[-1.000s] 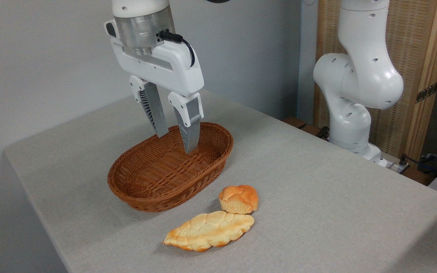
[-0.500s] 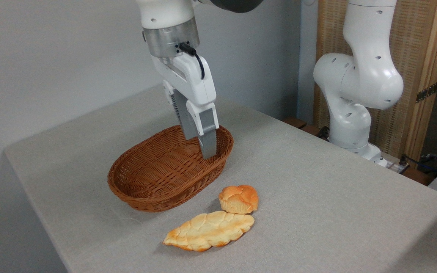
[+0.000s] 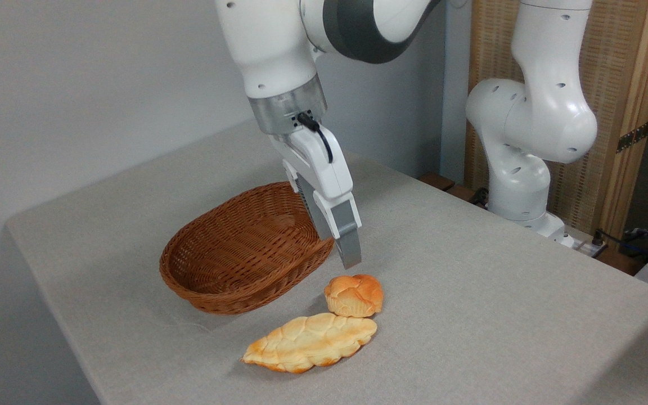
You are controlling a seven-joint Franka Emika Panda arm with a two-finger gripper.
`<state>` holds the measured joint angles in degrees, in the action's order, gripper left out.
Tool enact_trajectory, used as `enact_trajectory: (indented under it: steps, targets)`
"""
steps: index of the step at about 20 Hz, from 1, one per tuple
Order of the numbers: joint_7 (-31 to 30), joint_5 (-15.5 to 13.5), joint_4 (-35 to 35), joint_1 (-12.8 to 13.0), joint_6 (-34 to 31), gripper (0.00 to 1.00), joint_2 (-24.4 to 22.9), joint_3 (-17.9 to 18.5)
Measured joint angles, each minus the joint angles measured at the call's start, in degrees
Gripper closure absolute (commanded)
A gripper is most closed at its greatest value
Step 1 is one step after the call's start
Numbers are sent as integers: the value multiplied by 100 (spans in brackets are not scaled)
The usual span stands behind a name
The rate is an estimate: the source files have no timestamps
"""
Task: Put bread into the basket
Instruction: 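Move the open gripper over the round bread roll and lower it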
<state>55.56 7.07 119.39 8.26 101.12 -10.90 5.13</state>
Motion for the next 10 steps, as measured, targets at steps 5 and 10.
enact_trajectory:
  steps: [5,10]
  targets:
    - [217,18,147,9,49,0,0,122]
    - [694,19,420,12,356,0,6,125]
